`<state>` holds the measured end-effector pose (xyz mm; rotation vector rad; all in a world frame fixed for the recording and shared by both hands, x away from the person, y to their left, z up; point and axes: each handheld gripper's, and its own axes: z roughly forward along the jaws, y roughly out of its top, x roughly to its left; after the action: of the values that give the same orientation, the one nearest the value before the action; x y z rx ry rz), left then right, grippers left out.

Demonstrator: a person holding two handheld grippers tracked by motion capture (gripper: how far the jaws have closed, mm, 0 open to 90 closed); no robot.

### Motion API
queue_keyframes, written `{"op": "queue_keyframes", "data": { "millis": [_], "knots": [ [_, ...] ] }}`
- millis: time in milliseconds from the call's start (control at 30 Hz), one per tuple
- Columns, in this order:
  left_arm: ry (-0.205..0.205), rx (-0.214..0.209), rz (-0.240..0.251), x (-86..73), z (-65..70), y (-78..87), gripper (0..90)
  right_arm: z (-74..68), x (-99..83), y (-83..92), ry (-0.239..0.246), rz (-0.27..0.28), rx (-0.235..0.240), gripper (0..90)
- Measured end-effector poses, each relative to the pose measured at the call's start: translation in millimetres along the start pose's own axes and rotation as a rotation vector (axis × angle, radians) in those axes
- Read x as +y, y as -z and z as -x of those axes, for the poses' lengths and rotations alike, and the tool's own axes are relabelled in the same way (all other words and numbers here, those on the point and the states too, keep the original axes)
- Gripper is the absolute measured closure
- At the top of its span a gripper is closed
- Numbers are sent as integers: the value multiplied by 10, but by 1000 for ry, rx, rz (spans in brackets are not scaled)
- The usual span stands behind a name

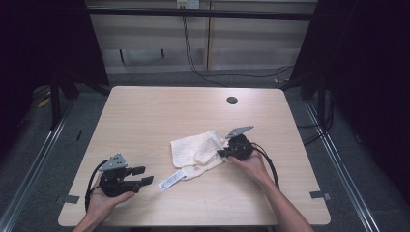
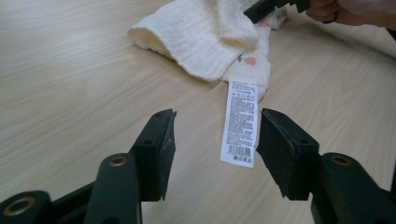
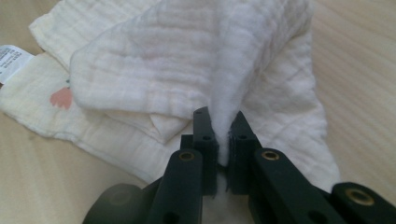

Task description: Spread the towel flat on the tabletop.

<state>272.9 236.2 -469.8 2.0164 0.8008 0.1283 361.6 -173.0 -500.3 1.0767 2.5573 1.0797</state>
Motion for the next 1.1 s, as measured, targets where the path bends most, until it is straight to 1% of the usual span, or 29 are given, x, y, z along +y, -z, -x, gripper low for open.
{"op": "queue_keyframes", "data": {
  "millis": [33,100,133,167,200,267,333,367,433,467,500,533,567,600,633,667,733,767,800,833,867,900,933,967,1000,1033,1100],
  "knots": [
    [-13,-1,-2,7,12,-8,486,-16,-12,4,7,5,5,853],
    [-14,-20,-5,14,30,-29,488,-61,-33,24,6,0,13,854],
    [-6,-41,-7,18,27,-40,492,-89,-47,35,4,-3,14,854],
    [11,-61,-6,21,22,-51,492,-109,-57,42,9,-3,18,853],
    [10,-62,-10,26,23,-65,494,-128,-65,53,10,-6,19,853],
    [-24,-40,-28,38,53,-90,510,-173,-84,67,7,-8,25,853],
    [-57,-37,-50,46,95,-119,526,-216,-101,77,4,-9,30,854],
    [-80,-37,-60,54,123,-149,531,-242,-105,82,3,-12,38,854],
    [-104,-38,-80,67,162,-202,514,-311,-112,89,6,-20,40,853],
    [-112,-51,-90,81,177,-226,497,-344,-111,93,13,-30,43,853],
    [-118,-54,-89,100,199,-246,494,-381,-112,94,13,-29,41,853],
    [-123,-54,-87,113,213,-258,494,-416,-117,89,23,-28,41,853],
    [-127,-55,-84,130,227,-273,496,-435,-122,87,10,-25,46,853],
    [-134,-61,-87,150,235,-288,501,-452,-131,77,6,-12,49,853],
    [-140,-61,-86,166,243,-311,511,-477,-132,78,-3,-16,46,853],
    [-139,-68,-85,184,254,-337,520,-497,-130,74,-5,-15,52,853],
    [-152,-77,-91,224,272,-381,547,-560,-121,64,-4,-21,48,853],
    [-159,-90,-86,243,285,-403,552,-596,-115,59,-2,-24,53,853],
    [-169,-106,-81,258,302,-422,576,-639,-109,50,1,-25,66,852],
    [-185,-107,-88,276,323,-436,589,-690,-100,40,21,-31,78,851],
    [-198,-125,-84,290,343,-452,601,-756,-91,36,41,-42,69,851],
    [-198,-144,-86,305,356,-464,624,-800,-85,27,42,-43,67,850],
    [-195,-156,-82,317,367,-478,639,-819,-81,9,46,-38,76,847],
    [-210,-155,-88,332,397,-501,655,-836,-78,3,48,-37,83,838],
    [-229,-152,-95,341,410,-514,673,-847,-74,-2,47,-33,94,805],
    [-239,-153,-100,349,425,-528,686,-852,-71,1,49,-32,91,769],
    [-249,-174,-108,378,455,-562,706,-865,-53,43,46,-20,78,688]
  ]
}}
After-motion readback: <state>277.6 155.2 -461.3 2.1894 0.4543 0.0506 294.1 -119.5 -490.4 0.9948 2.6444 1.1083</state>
